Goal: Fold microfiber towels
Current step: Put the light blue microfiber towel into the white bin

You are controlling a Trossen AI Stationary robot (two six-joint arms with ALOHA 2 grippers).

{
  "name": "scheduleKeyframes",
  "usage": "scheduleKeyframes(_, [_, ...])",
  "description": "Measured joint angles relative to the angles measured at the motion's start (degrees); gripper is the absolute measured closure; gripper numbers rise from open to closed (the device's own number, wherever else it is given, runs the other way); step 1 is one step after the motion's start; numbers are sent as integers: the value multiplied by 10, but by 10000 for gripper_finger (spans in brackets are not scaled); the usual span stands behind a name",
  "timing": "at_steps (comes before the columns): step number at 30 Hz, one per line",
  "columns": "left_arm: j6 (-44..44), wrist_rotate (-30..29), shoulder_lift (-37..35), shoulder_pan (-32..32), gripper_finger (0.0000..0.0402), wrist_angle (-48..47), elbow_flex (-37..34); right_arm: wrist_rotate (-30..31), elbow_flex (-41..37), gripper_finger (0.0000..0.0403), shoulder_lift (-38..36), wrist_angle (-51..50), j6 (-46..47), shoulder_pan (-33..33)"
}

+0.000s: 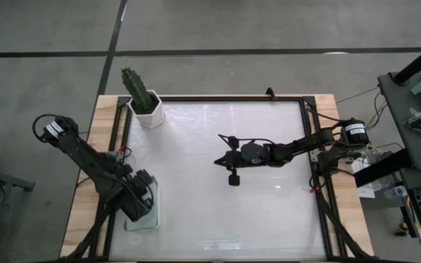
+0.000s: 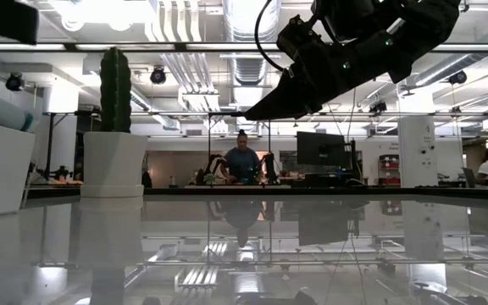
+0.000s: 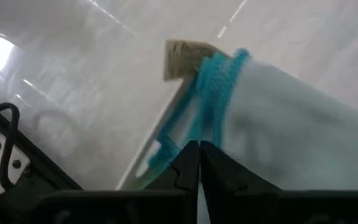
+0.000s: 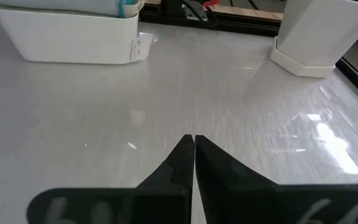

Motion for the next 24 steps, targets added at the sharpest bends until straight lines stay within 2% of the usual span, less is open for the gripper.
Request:
scheduleKeyframes(6, [2,-20,-1,0,402,-3,41,0,0,394,0,0,1,0])
scheduleKeyframes(10, [-2,-105,-1,0,402,2,35,0,0,394,0,0,3,0])
scheduleKeyframes(14, [-4,-148,0,2,402,12,19,0,0,394,0,0,5,0])
scheduleKeyframes(19, [-5,-70,18,2,402,21,8,0,0,394,0,0,4,0])
scheduleKeyframes(24, [-5,-36,53,2,402,45,-10,0,0,394,0,-3,5,0])
